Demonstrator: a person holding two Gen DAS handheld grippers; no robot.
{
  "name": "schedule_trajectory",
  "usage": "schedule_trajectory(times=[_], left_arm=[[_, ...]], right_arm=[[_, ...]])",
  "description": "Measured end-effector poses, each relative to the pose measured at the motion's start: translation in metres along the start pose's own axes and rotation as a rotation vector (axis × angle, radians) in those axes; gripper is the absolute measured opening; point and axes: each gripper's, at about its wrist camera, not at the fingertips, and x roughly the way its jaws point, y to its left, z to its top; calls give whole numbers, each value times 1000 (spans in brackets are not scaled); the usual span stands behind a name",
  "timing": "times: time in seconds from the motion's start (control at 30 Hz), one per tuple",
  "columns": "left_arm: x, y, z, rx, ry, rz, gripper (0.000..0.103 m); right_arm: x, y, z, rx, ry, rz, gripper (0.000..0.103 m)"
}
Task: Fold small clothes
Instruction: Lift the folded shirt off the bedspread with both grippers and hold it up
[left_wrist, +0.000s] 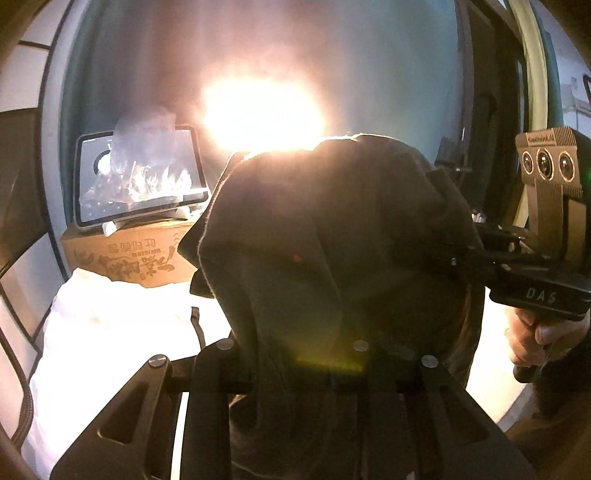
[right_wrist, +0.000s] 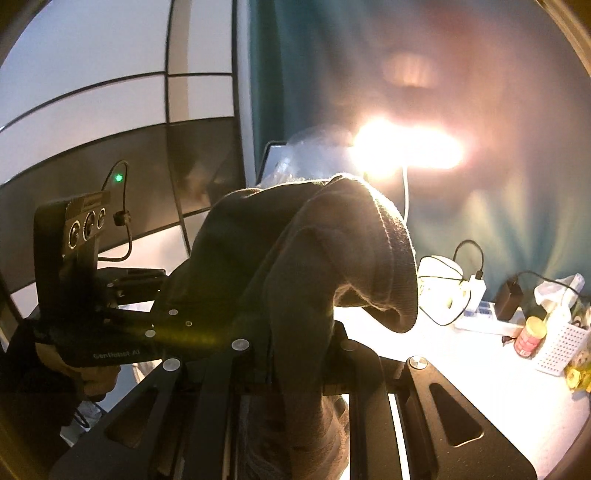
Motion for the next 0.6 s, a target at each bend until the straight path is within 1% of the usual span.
schedule_trajectory(times=[0.13, 0.6], left_arm=[[19, 11, 0, -10, 30, -3, 25], [78, 26, -12, -46, 155, -14, 25]], right_arm=[[17, -12, -3, 27, 27, 1, 17], [83, -64, -27, 129, 136, 24, 17]])
